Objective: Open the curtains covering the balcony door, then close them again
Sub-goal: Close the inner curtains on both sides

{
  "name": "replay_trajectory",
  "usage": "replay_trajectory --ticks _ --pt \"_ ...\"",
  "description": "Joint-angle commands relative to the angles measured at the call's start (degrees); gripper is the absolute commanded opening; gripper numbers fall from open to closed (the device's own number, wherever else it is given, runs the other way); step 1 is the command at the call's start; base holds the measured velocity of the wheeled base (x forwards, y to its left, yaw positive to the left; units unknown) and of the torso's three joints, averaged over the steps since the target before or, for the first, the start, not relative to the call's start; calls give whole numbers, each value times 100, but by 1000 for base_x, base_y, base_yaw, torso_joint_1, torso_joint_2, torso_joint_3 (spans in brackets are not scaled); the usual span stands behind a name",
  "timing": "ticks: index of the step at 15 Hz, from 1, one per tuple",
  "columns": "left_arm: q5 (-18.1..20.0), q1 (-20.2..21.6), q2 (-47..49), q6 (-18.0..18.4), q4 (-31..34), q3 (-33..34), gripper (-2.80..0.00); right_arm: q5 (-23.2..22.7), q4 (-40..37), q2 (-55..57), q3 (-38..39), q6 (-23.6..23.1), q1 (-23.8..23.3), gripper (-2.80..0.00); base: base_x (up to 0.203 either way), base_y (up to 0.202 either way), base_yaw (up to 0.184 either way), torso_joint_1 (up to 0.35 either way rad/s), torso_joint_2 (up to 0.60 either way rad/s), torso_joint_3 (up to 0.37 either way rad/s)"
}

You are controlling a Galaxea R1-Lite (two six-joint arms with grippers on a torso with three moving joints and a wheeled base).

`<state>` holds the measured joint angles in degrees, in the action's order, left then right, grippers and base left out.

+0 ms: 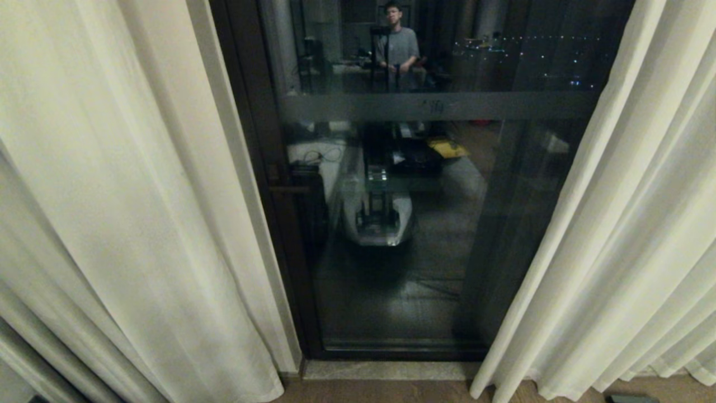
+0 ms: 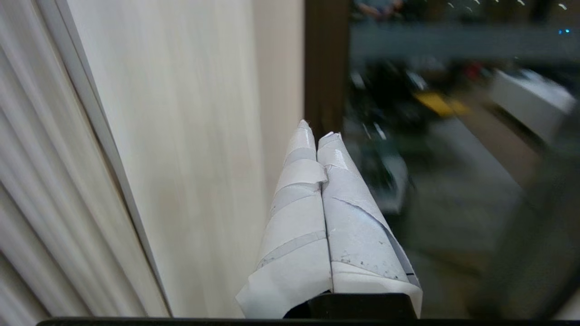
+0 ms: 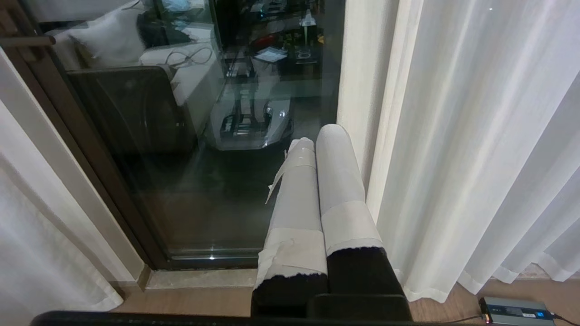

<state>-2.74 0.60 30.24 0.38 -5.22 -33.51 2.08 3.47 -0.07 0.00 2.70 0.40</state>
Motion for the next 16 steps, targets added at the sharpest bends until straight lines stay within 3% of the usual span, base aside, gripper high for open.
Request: replay_trajectory --ticks 1,6,10,14,15,16 --pt "-81 26 1614 -1 -425 -610 -280 2 4 7 0 3 4 -280 0 0 0 0 0 0" --pt "-343 591 3748 -35 -1812 -1950 -280 2 4 7 0 3 4 -280 0 0 0 0 0 0" --pt "-368 822 4623 -244 -2071 -2587 -280 2 4 7 0 3 4 -280 0 0 0 0 0 0" --pt "-377 837 4926 -383 -2079 -2661 -280 2 4 7 0 3 4 -280 0 0 0 0 0 0" --pt "-368 837 4943 -398 -2079 -2659 -5 2 4 7 0 3 4 -280 0 0 0 0 0 0" --pt "-368 843 4956 -398 -2079 -2661 0 2 4 7 0 3 4 -280 0 0 0 0 0 0"
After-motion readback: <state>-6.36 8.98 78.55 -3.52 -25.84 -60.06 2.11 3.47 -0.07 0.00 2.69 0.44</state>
